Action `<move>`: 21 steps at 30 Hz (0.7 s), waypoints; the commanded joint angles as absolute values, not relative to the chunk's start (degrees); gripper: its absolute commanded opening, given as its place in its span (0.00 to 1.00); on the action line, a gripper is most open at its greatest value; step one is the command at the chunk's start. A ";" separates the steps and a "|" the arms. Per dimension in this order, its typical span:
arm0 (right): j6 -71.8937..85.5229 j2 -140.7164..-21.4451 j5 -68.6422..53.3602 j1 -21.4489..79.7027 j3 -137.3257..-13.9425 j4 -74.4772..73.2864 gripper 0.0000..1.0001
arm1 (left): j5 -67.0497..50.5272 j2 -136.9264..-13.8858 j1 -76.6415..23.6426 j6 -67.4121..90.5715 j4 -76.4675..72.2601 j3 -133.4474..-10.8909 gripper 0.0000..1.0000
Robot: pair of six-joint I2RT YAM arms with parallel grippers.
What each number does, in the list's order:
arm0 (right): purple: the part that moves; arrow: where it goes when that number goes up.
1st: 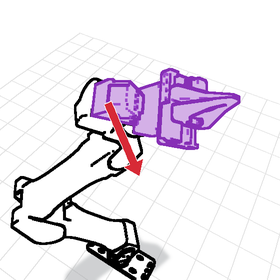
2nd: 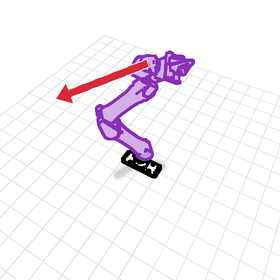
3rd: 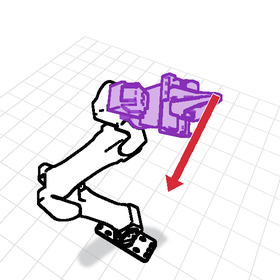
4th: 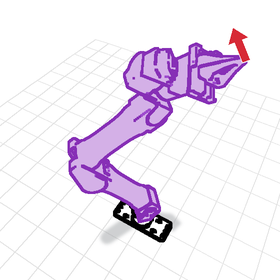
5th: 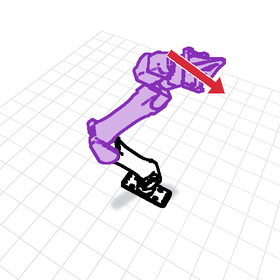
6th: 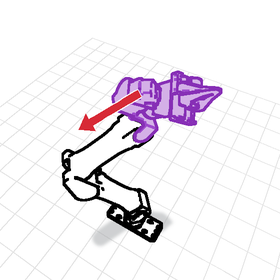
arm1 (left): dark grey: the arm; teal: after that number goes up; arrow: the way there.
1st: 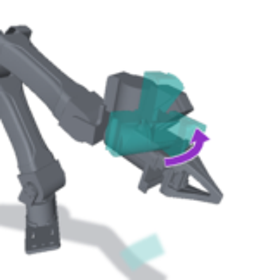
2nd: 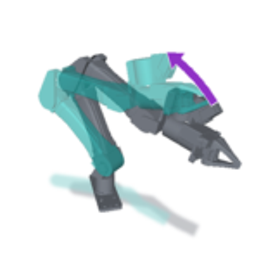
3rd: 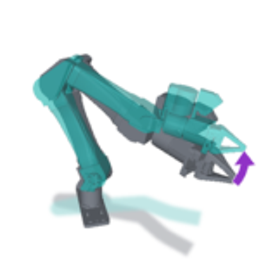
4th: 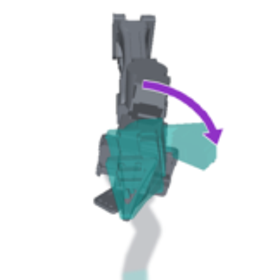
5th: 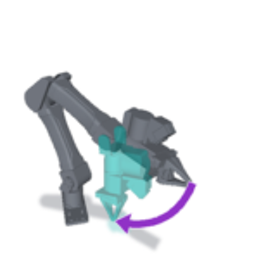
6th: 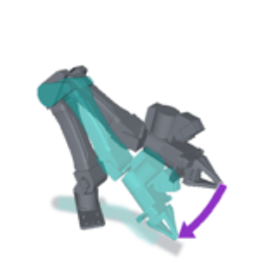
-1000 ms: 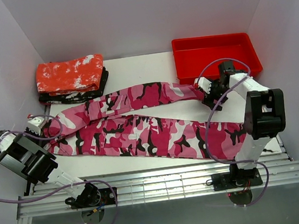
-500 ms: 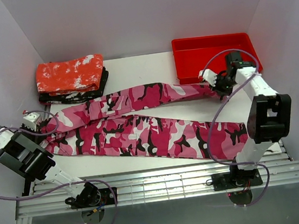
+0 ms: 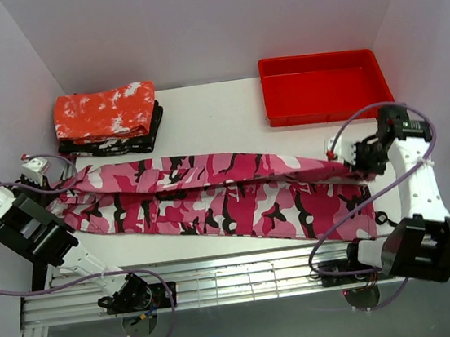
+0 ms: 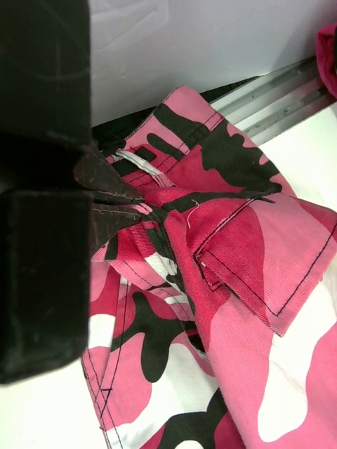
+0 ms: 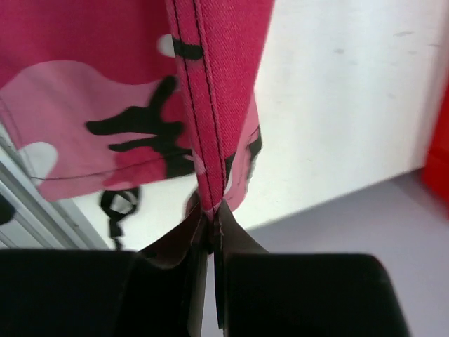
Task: Fold and stack the trousers
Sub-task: Fold the trousers
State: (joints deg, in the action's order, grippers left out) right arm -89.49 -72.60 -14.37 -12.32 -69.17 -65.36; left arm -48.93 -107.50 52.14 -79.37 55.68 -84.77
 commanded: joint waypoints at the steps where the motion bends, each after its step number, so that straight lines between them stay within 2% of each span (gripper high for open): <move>1: -97.55 -63.41 -9.68 -13.71 -53.95 -72.87 0.08 | -50.54 -107.84 52.56 -80.06 53.00 -90.79 0.00; 6: -98.80 -56.26 -7.65 -13.54 -33.97 -65.59 0.08 | -47.47 -107.84 52.30 -86.03 54.05 -88.08 0.00; 10: -94.85 -60.88 -5.02 -13.62 -28.57 -57.49 0.08 | -43.52 -107.67 51.95 -89.46 54.05 -83.26 0.00; 16: -90.09 -72.49 -5.63 -14.94 -35.67 -50.02 0.08 | -38.67 -103.73 51.68 -94.47 54.84 -73.58 0.00; 21: -91.85 -83.22 -3.52 -20.73 -44.98 -46.24 0.08 | -37.53 -97.66 48.96 -94.57 56.07 -62.24 0.00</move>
State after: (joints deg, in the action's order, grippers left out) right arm -90.80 -79.55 -6.76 -17.89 -40.25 -56.82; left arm -38.33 -104.27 50.81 -92.31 53.47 -66.13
